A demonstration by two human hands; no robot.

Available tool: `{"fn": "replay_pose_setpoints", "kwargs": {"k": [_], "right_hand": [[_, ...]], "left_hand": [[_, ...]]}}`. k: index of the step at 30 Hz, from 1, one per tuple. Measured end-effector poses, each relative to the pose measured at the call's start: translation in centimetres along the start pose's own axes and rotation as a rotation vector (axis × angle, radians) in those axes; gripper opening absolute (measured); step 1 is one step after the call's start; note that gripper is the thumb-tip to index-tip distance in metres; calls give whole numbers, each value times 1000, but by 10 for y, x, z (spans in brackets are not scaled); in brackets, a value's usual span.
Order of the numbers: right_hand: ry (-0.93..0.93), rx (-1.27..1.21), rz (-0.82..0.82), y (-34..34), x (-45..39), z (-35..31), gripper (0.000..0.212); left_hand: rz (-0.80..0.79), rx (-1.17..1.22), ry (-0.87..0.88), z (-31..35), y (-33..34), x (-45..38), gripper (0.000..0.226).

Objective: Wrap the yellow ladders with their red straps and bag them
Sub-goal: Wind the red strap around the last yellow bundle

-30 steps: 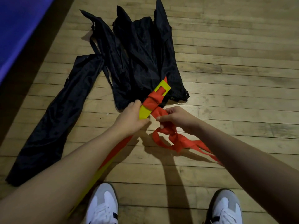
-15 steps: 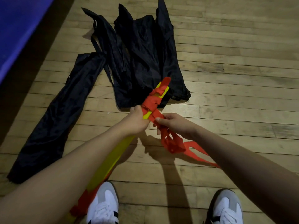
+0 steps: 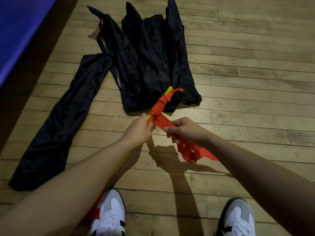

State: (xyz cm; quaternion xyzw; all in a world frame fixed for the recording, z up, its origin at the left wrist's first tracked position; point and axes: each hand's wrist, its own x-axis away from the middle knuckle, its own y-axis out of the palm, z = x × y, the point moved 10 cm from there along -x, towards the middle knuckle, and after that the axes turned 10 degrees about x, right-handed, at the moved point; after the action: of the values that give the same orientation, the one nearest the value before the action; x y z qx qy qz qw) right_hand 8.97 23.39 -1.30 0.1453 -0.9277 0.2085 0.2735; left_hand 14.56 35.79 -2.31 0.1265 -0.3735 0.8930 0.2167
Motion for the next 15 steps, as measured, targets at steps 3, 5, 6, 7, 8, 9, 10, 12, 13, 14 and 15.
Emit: {"fn": "replay_pose_setpoints", "kwargs": {"k": [3,5,6,7,8,9,10,12,13,14,15], "right_hand": [[-17,-3,23,-2,-6,-7,27],[-16,-6,40,-3,-10,-8,29],[-17,-6,44,-4,-11,-7,29],[-18,0,49,-4,-12,-7,30],[-19,13,59,-5,-13,-8,31],[-22,28,77,-7,-13,-9,31],[-26,37,103,-9,-14,-9,31],[-34,24,148,-15,-15,-9,30],[-33,10,151,-16,-15,-8,29],[-23,-4,143,-16,-15,-4,27],[-7,-19,133,-16,-15,-1,25]], "left_hand": [[28,-32,-13,4,2,2,12],[46,-47,-18,4,2,0,10],[50,-54,-28,3,2,-2,10],[48,-55,-40,2,2,-4,11],[31,-41,-69,0,3,-5,15],[2,-17,-110,-3,5,-7,24],[-36,-9,-158,-5,9,-8,36],[-106,-66,-231,-8,15,-9,55],[-127,-101,-239,-8,15,-9,57],[-132,-123,-220,-6,13,-9,56],[-116,-136,-174,-3,8,-10,53]]}}
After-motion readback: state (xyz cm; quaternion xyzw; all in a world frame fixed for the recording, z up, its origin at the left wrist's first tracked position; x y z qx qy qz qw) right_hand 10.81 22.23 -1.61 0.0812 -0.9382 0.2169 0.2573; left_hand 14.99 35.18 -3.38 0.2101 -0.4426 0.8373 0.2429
